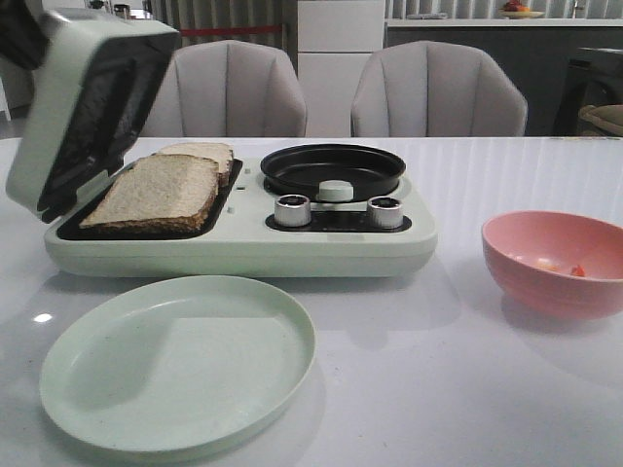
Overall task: Make breakfast with bread and shrimp
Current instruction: 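Push the sandwich-maker lid down over the bread with the left gripper, then move the right gripper above the pink shrimp bowl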
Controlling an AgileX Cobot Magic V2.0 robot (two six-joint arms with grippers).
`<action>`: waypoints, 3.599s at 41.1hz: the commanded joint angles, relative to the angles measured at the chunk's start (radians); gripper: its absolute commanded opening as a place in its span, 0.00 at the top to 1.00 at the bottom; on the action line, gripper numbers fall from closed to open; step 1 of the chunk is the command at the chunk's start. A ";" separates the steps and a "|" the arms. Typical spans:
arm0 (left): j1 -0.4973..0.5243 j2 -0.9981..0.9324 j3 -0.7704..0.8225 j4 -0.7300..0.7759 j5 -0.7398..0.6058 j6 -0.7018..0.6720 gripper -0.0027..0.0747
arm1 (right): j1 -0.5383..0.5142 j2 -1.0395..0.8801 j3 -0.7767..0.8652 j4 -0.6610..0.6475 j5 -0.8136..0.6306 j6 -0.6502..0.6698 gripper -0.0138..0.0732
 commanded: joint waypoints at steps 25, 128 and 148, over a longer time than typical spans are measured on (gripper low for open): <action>-0.284 -0.072 -0.038 0.013 -0.012 0.001 0.81 | -0.004 0.001 -0.026 -0.007 -0.074 -0.007 0.25; -0.983 -1.114 0.728 0.784 -0.069 -0.682 0.81 | -0.339 0.471 -0.134 -0.037 0.098 0.033 0.25; -0.983 -1.114 0.728 0.784 -0.069 -0.682 0.81 | -0.664 0.828 -0.307 0.339 0.068 -0.259 0.25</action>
